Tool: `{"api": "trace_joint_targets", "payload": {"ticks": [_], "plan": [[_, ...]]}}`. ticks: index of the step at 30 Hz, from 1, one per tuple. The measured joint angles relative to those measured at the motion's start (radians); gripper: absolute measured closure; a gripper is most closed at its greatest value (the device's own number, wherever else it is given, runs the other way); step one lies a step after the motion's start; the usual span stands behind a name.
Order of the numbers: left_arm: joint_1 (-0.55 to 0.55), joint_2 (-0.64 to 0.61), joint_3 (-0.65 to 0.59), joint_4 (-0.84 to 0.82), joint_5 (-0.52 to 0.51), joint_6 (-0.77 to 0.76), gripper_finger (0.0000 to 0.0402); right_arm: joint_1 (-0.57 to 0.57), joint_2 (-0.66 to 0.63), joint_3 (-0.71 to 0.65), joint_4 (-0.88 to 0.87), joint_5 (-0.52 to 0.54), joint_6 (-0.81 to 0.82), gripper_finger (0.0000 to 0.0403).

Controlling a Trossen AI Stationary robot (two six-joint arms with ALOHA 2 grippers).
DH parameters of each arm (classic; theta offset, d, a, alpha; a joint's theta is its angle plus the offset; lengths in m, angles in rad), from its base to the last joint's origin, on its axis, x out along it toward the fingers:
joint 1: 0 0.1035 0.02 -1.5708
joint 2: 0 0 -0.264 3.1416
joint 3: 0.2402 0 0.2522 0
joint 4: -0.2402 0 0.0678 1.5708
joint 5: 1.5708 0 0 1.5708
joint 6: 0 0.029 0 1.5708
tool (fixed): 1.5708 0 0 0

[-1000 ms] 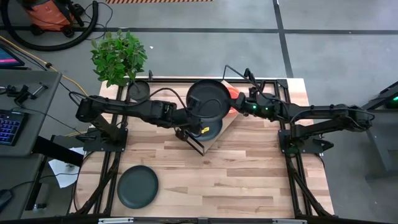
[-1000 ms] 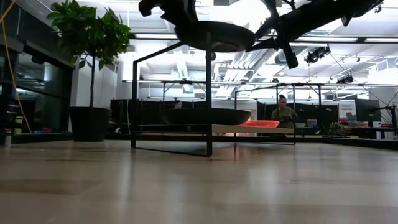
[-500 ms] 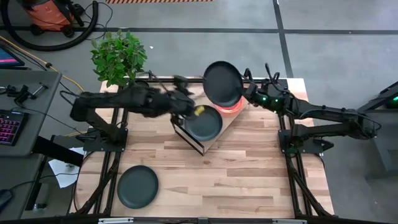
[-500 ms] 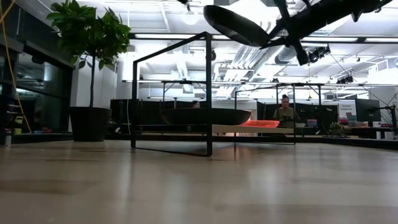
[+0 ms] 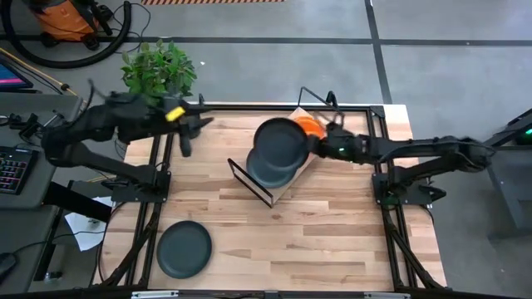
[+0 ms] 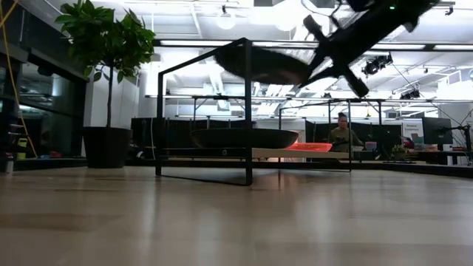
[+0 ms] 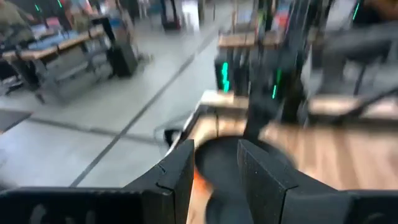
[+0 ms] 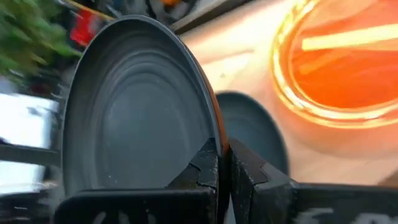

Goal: Place and stack plates onto a shelf
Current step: Stack the top black plate on top of the black plate on the shelf

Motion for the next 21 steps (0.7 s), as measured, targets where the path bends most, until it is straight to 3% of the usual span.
{"api": "trace_joint_targets", "payload": {"ticks": [8, 14, 21], "plan": [[-0.011, -0.180, -0.242, 0.286, -0.007, -0.075, 0.0287, 0.026, 0.281, 0.268, -0.263, 0.063, -0.147, 0.0402], [-0.011, -0.194, -0.285, 0.303, -0.006, -0.113, 0.0287, 0.006, 0.391, 0.391, -0.374, 0.053, -0.258, 0.0402], [-0.011, -0.175, -0.287, 0.305, -0.005, -0.113, 0.0287, 0.006, 0.426, 0.406, -0.418, 0.021, -0.285, 0.0403]]}}
